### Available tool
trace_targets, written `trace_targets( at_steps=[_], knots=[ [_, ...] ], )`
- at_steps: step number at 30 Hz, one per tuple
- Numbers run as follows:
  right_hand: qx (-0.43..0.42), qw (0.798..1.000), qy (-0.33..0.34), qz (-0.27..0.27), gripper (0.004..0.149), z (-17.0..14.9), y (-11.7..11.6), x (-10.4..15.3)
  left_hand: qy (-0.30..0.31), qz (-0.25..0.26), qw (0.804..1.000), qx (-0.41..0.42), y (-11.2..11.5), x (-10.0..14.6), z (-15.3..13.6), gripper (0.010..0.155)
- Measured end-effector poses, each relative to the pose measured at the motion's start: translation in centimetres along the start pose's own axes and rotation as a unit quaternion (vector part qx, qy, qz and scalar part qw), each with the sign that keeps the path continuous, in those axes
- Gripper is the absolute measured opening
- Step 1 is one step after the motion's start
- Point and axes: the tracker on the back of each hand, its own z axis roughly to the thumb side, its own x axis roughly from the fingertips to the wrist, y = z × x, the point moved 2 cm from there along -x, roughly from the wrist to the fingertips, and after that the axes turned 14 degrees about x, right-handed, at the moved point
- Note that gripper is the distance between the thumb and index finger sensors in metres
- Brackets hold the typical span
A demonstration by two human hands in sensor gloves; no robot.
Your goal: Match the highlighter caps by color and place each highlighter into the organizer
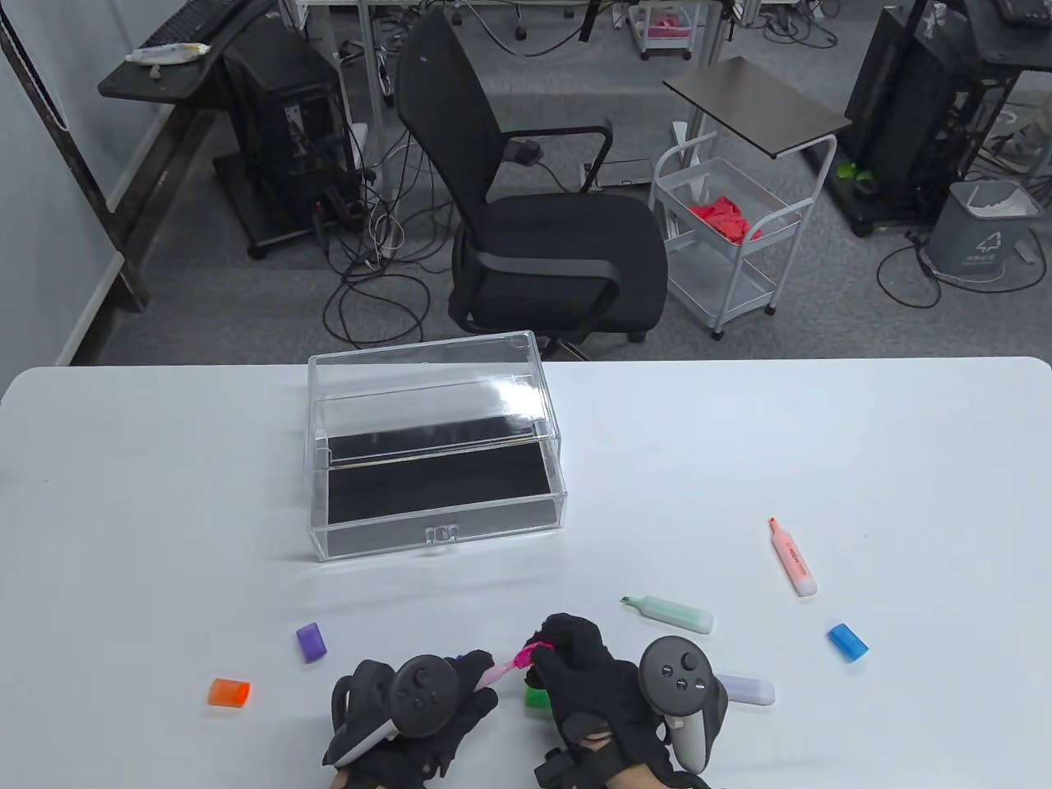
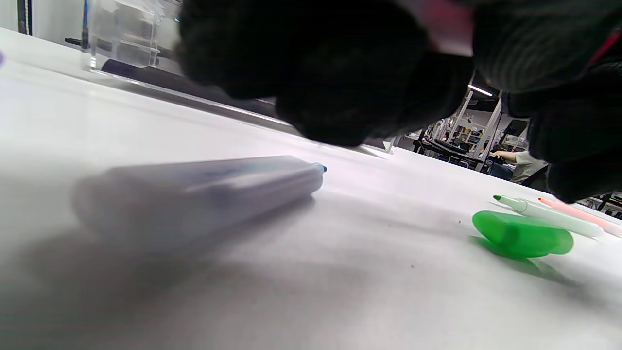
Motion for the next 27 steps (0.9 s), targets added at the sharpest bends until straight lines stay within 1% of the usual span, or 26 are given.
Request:
trace_targets(
  at_steps=[5, 9, 11, 13, 16, 22, 24, 27],
  knots=[
    [0.003, 1.0, 0.005, 0.009, 0.049, 0.1, -0.3, 0.0, 0.008, 0.002, 1.0, 0.001, 0.0, -0.1, 0.2, 0.059],
    [0.013, 0.999, 0.03, 0.032, 0.047, 0.5, -0.9, 0.1, 0.015, -0.002, 1.0, 0.0, 0.2, -0.1, 0.4, 0.059],
    [0.019, 0.999, 0.031, 0.031, 0.046, 0.6, -1.1, 0.0, 0.019, -0.002, 1.0, -0.007, 0.2, 0.0, 0.4, 0.059],
    [0.007, 0.998, 0.038, 0.057, 0.046, 0.5, -1.2, -0.2, 0.023, -0.004, 1.0, -0.008, 0.1, 0.0, 0.5, 0.059],
    [0.002, 0.996, 0.042, 0.074, 0.046, 0.6, -1.3, -0.3, 0.029, -0.004, 0.999, -0.014, 0.1, 0.0, 0.8, 0.058],
    [0.043, 0.992, 0.056, 0.103, 0.055, 1.0, -1.9, -0.4, 0.039, -0.002, 0.999, -0.022, 0.2, 0.0, 1.2, 0.058],
    [0.061, 0.991, 0.057, 0.106, 0.055, 1.2, -2.0, -0.4, 0.04, 0.0, 0.999, -0.028, 0.1, 0.0, 1.3, 0.058],
    [0.075, 0.988, 0.066, 0.119, 0.052, 1.7, -2.4, -0.4, 0.052, 0.015, 0.998, -0.031, -0.1, 0.1, 1.8, 0.057]
  ],
)
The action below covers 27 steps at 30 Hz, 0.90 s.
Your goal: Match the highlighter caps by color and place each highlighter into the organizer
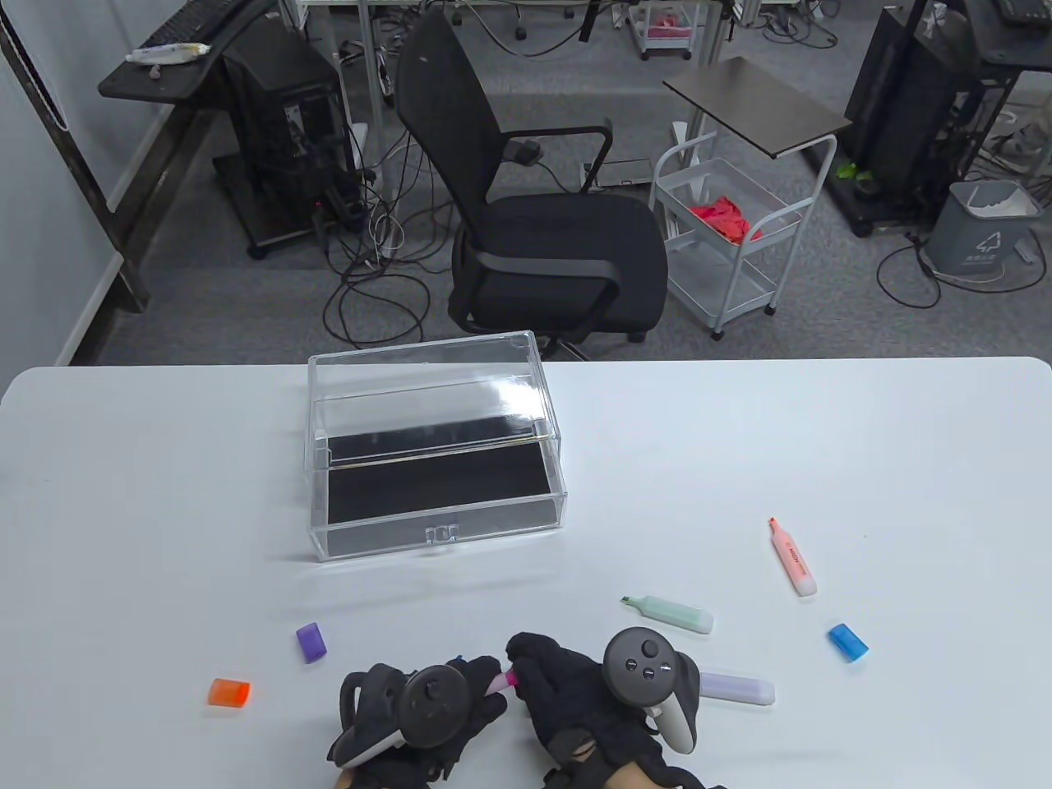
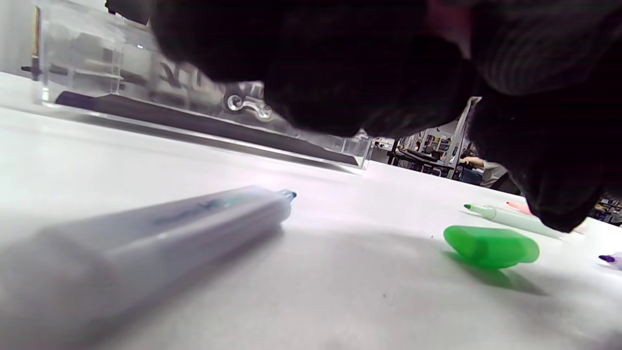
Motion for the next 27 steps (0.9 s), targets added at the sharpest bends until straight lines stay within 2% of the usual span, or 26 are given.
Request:
trace_targets(
  at_steps=[3, 10, 13, 17, 22, 27],
  knots=[
    [0.02, 1.0, 0.003, -0.003, 0.051, 0.5, -0.1, 0.1, 0.009, 0.01, 1.0, -0.017, -0.2, 0.0, 0.4, 0.056],
    [0.055, 0.997, 0.023, -0.04, 0.051, 2.0, 0.4, 0.7, 0.022, 0.025, 0.999, 0.001, -0.5, 0.2, 0.9, 0.054],
    [0.059, 0.997, 0.022, -0.039, 0.052, 2.0, 0.2, 0.6, 0.018, 0.021, 1.0, -0.004, -0.4, 0.1, 0.8, 0.053],
    [0.062, 0.998, 0.013, -0.003, 0.055, 1.6, 0.2, 0.3, 0.0, 0.017, 1.0, 0.008, 0.0, -0.1, 0.4, 0.054],
    [0.133, 0.991, 0.011, -0.031, 0.062, 1.3, 0.9, 0.8, -0.021, 0.006, 1.0, -0.019, 0.1, -0.1, 0.4, 0.056],
    [0.194, 0.98, -0.024, -0.044, 0.063, 0.7, 2.3, 1.5, -0.044, -0.002, 0.998, -0.045, -0.9, -0.2, -0.4, 0.057]
  ],
)
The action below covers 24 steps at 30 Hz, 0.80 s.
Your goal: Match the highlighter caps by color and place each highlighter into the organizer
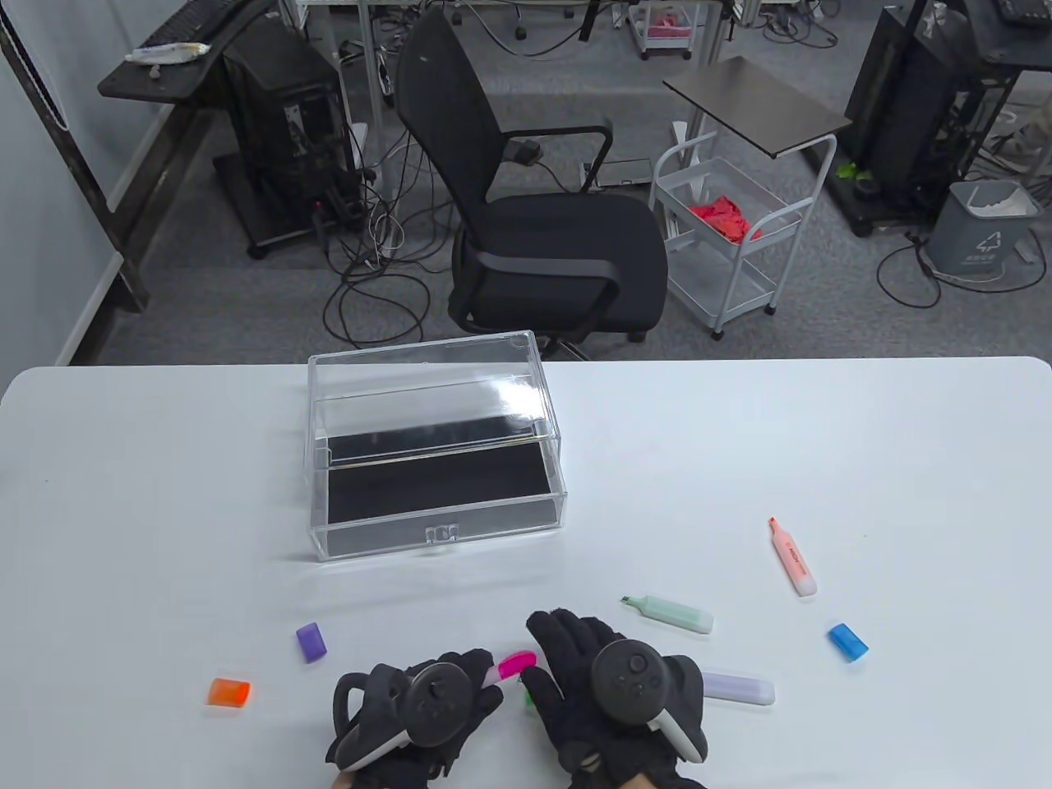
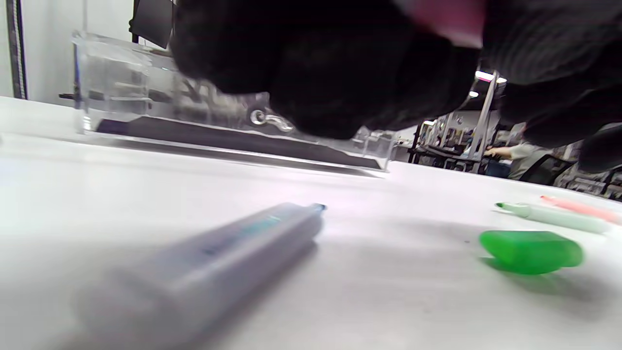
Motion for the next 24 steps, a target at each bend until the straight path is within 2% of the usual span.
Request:
trace_targets(
  at_steps=[7, 13, 20, 24],
  knots=[
    [0.033, 0.999, -0.019, 0.005, 0.064, -0.4, 0.5, 0.1, -0.024, 0.014, 0.998, -0.06, -4.7, -3.6, -0.9, 0.058],
    [0.044, 0.999, -0.019, 0.014, 0.064, -0.3, 0.5, 0.1, -0.074, 0.013, 0.989, -0.127, -8.2, -9.2, -2.5, 0.06],
    [0.068, 0.998, -0.009, 0.014, 0.065, 0.1, 0.6, 0.2, -0.137, 0.003, 0.977, -0.163, -8.6, -14.3, -5.2, 0.063],
    [0.073, 0.997, -0.006, 0.016, 0.065, 0.1, 0.5, 0.1, -0.171, -0.008, 0.972, -0.159, -8.6, -15.9, -7.0, 0.065]
  ],
)
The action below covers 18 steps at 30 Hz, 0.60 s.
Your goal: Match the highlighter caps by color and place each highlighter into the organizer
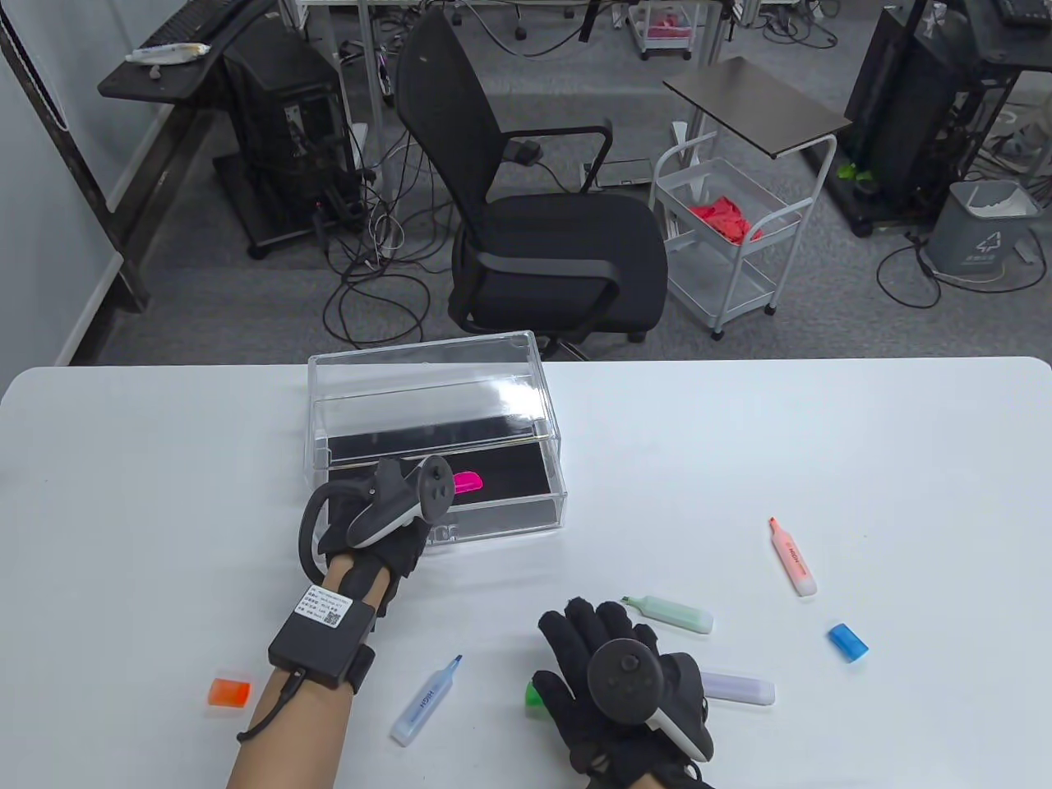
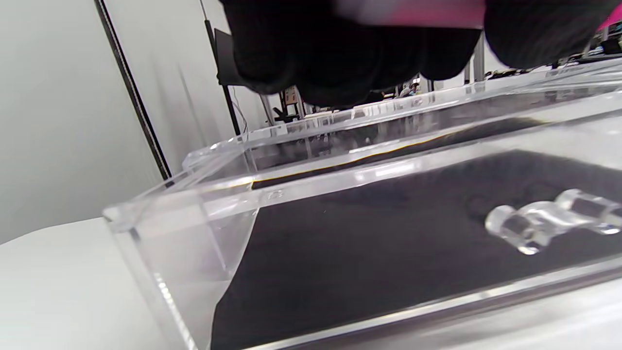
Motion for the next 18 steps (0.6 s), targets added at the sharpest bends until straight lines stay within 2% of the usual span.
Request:
trace_targets(
  at_steps=[3, 8, 13, 16, 18],
  knots=[
    [0.003, 1.0, 0.002, 0.003, 0.065, 0.1, -0.1, 0.0, -0.016, -0.008, 1.0, 0.018, 0.4, -0.8, -0.6, 0.069],
    [0.011, 1.0, 0.001, 0.008, 0.065, 0.2, -0.3, 0.0, -0.008, 0.018, 0.999, 0.027, 0.4, -0.3, -1.4, 0.074],
    [0.017, 1.0, -0.011, 0.019, 0.066, -0.2, -0.7, -0.2, 0.012, 0.023, 0.998, 0.056, -0.3, 2.0, -1.6, 0.078],
    [0.018, 0.999, -0.016, 0.022, 0.066, -0.4, -0.9, -0.4, 0.036, 0.036, 0.993, 0.104, -0.4, 4.7, -1.4, 0.079],
    [0.018, 0.999, -0.018, 0.025, 0.066, -0.4, -1.0, -0.4, 0.046, 0.036, 0.994, 0.093, -0.2, 6.3, -1.2, 0.081]
  ],
)
